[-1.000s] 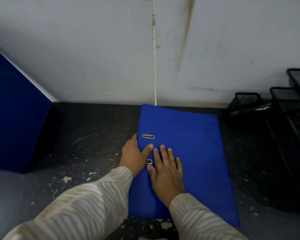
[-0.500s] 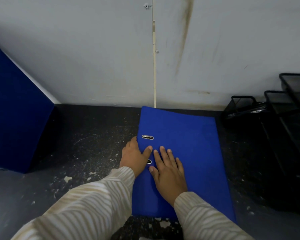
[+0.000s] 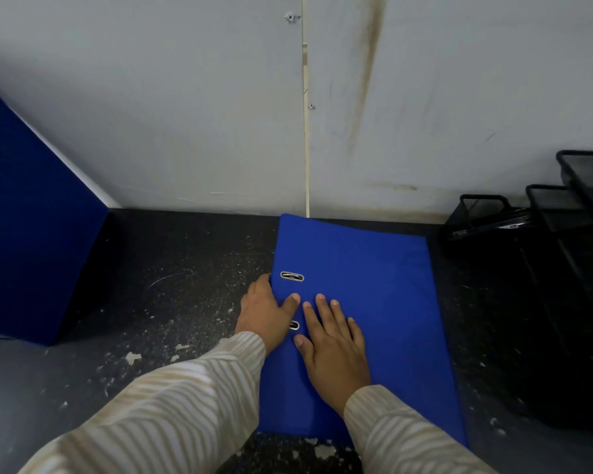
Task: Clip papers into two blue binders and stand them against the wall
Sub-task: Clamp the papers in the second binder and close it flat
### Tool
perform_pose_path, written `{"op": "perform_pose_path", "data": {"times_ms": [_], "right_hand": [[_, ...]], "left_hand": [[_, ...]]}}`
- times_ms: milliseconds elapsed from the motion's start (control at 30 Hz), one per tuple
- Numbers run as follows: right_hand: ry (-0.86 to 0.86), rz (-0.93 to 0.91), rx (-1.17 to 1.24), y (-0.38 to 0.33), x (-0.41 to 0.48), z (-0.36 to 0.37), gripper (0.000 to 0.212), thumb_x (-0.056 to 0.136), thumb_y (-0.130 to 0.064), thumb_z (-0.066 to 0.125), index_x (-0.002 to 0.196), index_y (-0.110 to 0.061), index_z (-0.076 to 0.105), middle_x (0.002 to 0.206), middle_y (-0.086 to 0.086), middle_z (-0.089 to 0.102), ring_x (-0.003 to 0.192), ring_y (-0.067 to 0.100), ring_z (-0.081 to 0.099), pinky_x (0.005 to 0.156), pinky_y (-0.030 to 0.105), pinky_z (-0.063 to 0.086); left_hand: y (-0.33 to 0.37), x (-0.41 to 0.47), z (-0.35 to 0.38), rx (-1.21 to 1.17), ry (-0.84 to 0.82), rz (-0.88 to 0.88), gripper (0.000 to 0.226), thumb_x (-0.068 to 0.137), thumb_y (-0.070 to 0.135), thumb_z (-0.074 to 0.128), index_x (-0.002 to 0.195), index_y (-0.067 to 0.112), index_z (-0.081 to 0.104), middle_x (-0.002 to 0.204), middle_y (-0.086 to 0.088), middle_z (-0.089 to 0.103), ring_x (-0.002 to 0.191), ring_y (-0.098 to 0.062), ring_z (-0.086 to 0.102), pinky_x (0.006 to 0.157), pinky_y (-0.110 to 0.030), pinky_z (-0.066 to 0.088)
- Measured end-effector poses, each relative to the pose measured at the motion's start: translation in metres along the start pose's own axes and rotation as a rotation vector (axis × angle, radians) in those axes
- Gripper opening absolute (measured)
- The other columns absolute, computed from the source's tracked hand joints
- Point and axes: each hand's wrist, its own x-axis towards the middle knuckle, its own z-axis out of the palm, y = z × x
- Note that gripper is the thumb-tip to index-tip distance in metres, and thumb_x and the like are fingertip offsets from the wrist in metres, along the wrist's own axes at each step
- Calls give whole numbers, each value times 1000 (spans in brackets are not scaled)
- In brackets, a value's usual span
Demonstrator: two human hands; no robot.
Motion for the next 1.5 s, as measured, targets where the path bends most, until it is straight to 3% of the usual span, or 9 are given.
{"op": "perform_pose_path", "data": {"times_ms": [300, 467, 633, 867, 967, 1067, 1267, 1500], "right_hand": [[5, 4, -15, 0, 0, 1, 57, 96, -53, 15, 147, -35, -3, 146, -18, -23, 142, 9, -17, 114, 35, -7], [8, -9, 6, 1, 2, 2, 56, 96, -52, 18, 148, -35, 3, 152, -16, -14, 143, 9, -13, 114, 36, -4], [73, 6, 252, 5, 21, -10, 44, 98, -35, 37, 142, -27, 34, 156, -9, 19, 144, 9, 7, 113, 32, 6], [61, 76, 358, -5, 69, -23, 47, 92, -28, 51, 137, -24, 40, 156, -5, 20, 145, 15, 7, 115, 39, 3], [77, 53, 330, -3, 72, -21, 45, 93, -31, 50, 136, -26, 41, 156, -6, 21, 145, 13, 7, 115, 38, 4], [101, 33, 304, -1, 71, -17, 43, 94, -31, 47, 136, -27, 40, 156, -7, 19, 144, 12, 6, 115, 37, 3], [117, 8, 266, 0, 69, -14, 42, 95, -31, 45, 137, -27, 40, 157, -5, 19, 145, 13, 6, 115, 37, 3], [127, 4, 319, 2, 70, -14, 42, 94, -31, 48, 135, -28, 41, 156, -6, 23, 144, 12, 9, 114, 36, 4]], "left_hand": [[18, 21, -2, 102, -85, -138, 64, 78, 51, 64, 127, 13, 49, 132, -10, 46, 118, -31, 49, 99, -43, 44], [20, 22, 0, 132, -55, -126, 58, 80, 48, 64, 123, 12, 49, 130, -9, 47, 118, -31, 50, 97, -44, 45], [9, 18, 0, 43, -44, -64, 51, 76, 51, 65, 112, 17, 53, 119, -6, 49, 110, -27, 53, 91, -38, 45], [10, 33, -5, -153, -115, -106, 44, 91, 48, 42, 125, 23, 56, 132, -11, 45, 118, -30, 48, 103, -48, 40], [12, 43, -10, -258, -206, -157, 42, 93, 43, 47, 126, 19, 57, 133, -12, 46, 110, -33, 58, 95, -49, 49], [15, 47, -12, -218, -257, -151, 42, 92, 43, 51, 125, 18, 57, 130, -13, 51, 106, -33, 61, 92, -48, 52], [19, 40, 0, 50, -72, -97, 49, 90, 49, 50, 124, 15, 52, 130, -13, 50, 118, -33, 49, 100, -47, 42], [18, 37, 3, 100, -28, -61, 63, 80, 62, 55, 123, 16, 50, 127, -10, 49, 118, -32, 48, 97, -47, 45]]}}
